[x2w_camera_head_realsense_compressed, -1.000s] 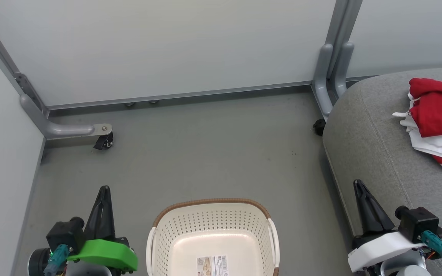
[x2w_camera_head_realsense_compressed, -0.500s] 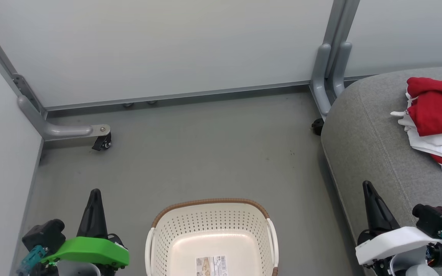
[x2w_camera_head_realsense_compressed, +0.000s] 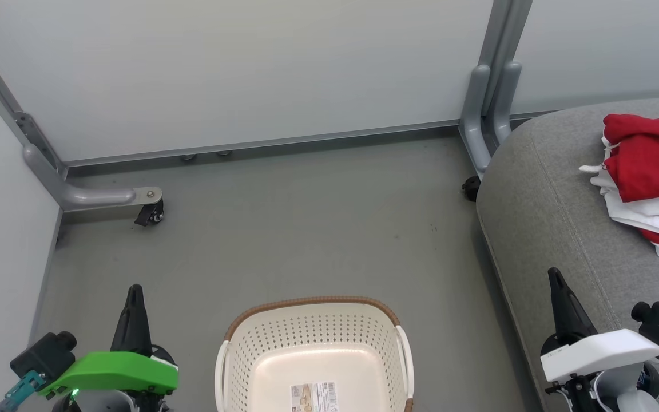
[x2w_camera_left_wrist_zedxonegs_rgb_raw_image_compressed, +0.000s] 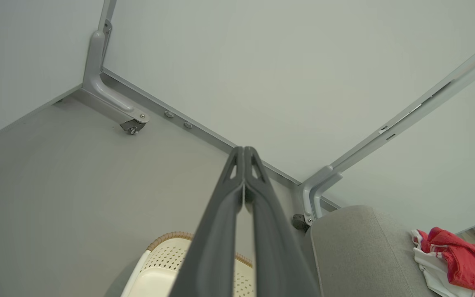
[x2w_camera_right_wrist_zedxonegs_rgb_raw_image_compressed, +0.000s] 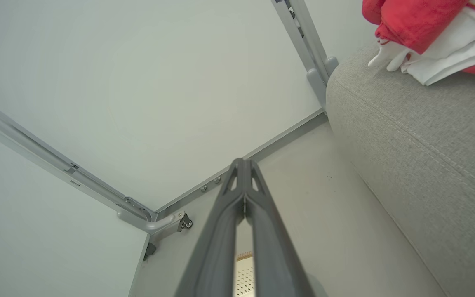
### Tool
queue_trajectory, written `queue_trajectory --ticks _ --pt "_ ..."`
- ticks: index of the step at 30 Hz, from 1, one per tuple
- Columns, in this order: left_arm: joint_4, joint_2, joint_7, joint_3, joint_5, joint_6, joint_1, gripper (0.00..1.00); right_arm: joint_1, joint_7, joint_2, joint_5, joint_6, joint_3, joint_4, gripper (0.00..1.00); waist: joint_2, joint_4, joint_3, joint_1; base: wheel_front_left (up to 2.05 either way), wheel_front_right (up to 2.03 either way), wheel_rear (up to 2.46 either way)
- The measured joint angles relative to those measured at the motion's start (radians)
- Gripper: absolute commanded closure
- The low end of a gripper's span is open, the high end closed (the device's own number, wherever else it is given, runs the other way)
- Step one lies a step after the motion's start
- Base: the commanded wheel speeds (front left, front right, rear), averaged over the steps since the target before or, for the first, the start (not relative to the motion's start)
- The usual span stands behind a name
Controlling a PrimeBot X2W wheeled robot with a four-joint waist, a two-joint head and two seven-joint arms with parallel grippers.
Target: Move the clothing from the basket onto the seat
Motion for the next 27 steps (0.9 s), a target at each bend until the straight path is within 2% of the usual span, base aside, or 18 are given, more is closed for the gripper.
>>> queue_trajectory --ticks 27 --pt "-0.003 0.000 0.086 0.042 -0.338 -0.022 -0.024 1.00 -0.024 0.084 -0.002 0.348 0.000 -0.029 0.023 1.00 0.0000 -0.012 0.001 0.0000 0.00 0.00 0.00"
